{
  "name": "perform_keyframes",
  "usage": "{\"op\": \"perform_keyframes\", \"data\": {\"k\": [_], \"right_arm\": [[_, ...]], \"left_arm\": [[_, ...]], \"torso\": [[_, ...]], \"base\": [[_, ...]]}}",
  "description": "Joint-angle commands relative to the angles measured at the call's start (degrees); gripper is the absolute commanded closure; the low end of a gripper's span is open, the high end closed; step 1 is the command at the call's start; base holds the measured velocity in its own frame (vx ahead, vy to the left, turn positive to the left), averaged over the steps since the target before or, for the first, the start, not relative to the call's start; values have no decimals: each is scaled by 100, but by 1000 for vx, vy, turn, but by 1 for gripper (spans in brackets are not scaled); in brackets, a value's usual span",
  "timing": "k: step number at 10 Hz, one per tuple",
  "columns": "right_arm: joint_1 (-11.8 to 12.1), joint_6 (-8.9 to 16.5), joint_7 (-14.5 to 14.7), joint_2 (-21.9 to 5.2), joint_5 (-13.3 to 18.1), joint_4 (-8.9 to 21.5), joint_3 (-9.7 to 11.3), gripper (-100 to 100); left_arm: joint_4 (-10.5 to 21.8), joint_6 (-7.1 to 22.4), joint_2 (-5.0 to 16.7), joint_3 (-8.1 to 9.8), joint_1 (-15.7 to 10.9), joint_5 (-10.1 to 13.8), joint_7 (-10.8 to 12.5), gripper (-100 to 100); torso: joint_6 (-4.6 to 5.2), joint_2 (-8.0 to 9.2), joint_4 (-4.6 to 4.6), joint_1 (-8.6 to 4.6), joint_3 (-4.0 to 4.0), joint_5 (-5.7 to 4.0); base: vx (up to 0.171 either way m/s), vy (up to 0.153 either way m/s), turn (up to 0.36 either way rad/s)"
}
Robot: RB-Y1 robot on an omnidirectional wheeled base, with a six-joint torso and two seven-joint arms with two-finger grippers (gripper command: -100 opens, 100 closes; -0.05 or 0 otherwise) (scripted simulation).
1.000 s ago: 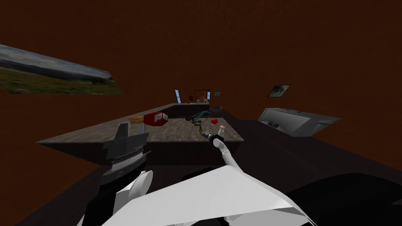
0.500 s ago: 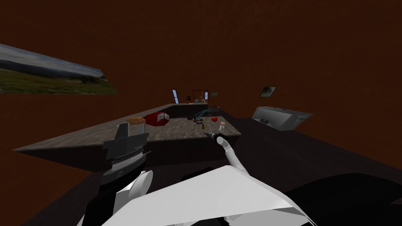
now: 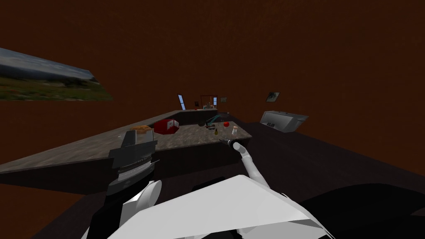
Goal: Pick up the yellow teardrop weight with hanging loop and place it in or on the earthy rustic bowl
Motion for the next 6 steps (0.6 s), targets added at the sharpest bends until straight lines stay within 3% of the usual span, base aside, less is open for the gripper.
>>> {"op": "perform_keyframes", "data": {"k": [1, 3, 6], "right_arm": [[-26, 205, -80, -16, 90, -38, -115, -100], [-128, 556, -174, -121, 214, 6, -422, -100], [-308, 1113, -329, -285, 440, 84, -815, -100]], "left_arm": [[0, 0, 0, 0, 0, 0, 0, 0], [0, 0, 1, 1, 0, 0, 0, 0], [0, 0, 0, 0, 0, 0, 0, 0]], "torso": [[0, 0, 0, 0, 0, 0], [0, -13, -3, -31, -7, -7], [-2, -22, -4, -13, -12, -2]], "base": [[-48, 155, -47], [-47, 150, -114], [-32, 196, -143]]}}
